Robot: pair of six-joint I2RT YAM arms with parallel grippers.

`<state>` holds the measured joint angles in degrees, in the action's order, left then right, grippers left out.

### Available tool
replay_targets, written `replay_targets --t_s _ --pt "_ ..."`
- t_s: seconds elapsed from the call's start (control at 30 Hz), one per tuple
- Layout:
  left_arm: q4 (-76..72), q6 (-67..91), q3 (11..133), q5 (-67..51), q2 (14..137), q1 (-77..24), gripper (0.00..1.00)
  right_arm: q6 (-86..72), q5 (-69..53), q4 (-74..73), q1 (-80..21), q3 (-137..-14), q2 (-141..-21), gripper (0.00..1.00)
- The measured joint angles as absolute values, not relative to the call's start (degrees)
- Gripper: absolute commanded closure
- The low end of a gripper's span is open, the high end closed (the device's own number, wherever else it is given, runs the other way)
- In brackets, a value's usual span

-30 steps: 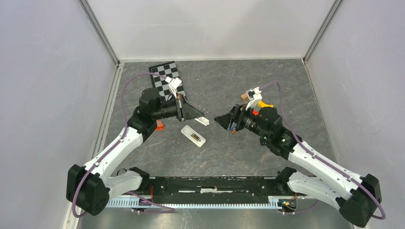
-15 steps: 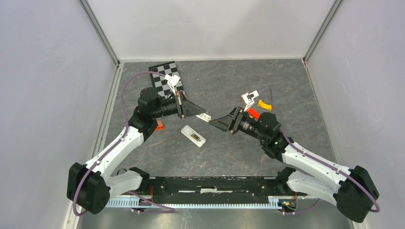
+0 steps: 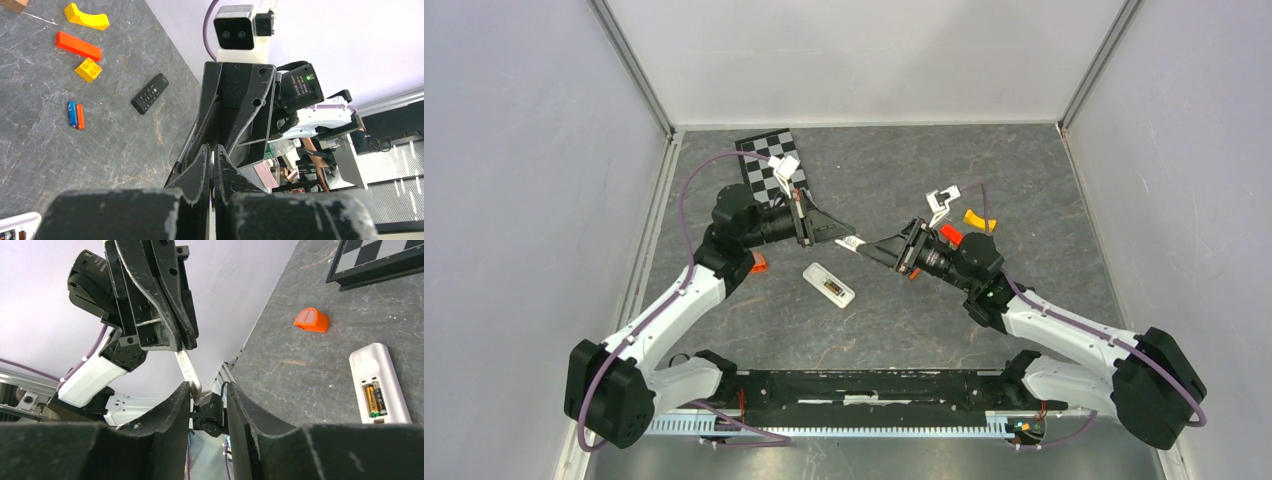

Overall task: Load the batteries into the remote control
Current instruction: Pick up the battery cover at the center of the board, then adjust the remote control at the center of the board.

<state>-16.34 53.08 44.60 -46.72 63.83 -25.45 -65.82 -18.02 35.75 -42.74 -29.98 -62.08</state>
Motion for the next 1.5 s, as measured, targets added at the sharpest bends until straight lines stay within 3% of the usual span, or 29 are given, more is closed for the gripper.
replay_targets --t_s 0.2,0.37,0.43,0.53,0.57,0.63,0.73,0.9,1.07,1.5 --pt "-17.52 53.67 44.05 -46.70 63.83 -25.45 0.98 -67.42 -18.31 38.52 -42.74 -29.98 -62.76 0.74" --pt "-18.15 54.00 43.64 -46.63 63.81 -25.32 0.89 -68.18 -18.50 39.59 -42.65 -29.98 -63.70 0.94" --pt "-18.13 54.22 43.40 -46.59 63.81 -25.06 0.76 -68.55 -18.81 40.16 -42.63 -29.98 -63.94 1.00" --pt "-17.56 54.43 43.29 -46.15 63.81 -25.04 0.40 -68.77 -19.07 40.51 -42.63 -29.98 -63.99 1.00" --pt "-17.04 54.28 43.27 -45.93 63.79 -25.08 0.32 -68.77 -19.07 40.56 -42.63 -29.98 -63.96 1.00" --pt "-14.94 53.65 43.24 -44.77 63.55 -25.12 0.20 -68.49 -19.03 40.25 -42.63 -29.98 -63.96 1.00" --pt "-7.55 50.89 43.66 -39.88 62.67 -25.19 0.11 -67.24 -18.79 38.79 -42.63 -29.98 -63.66 1.00" --pt "12.01 46.24 45.89 -18.57 62.81 -24.84 0.09 -62.46 -16.47 29.63 -42.63 -29.95 -62.28 1.00" --pt "19.77 46.17 41.04 -5.74 63.83 -23.16 0.08 -58.65 -14.57 22.87 -42.63 -27.90 -61.67 1.00" --pt "14.48 46.19 38.63 -0.14 75.88 -22.83 0.12 -50.39 -17.87 16.21 -50.35 -28.32 -75.00 1.00"
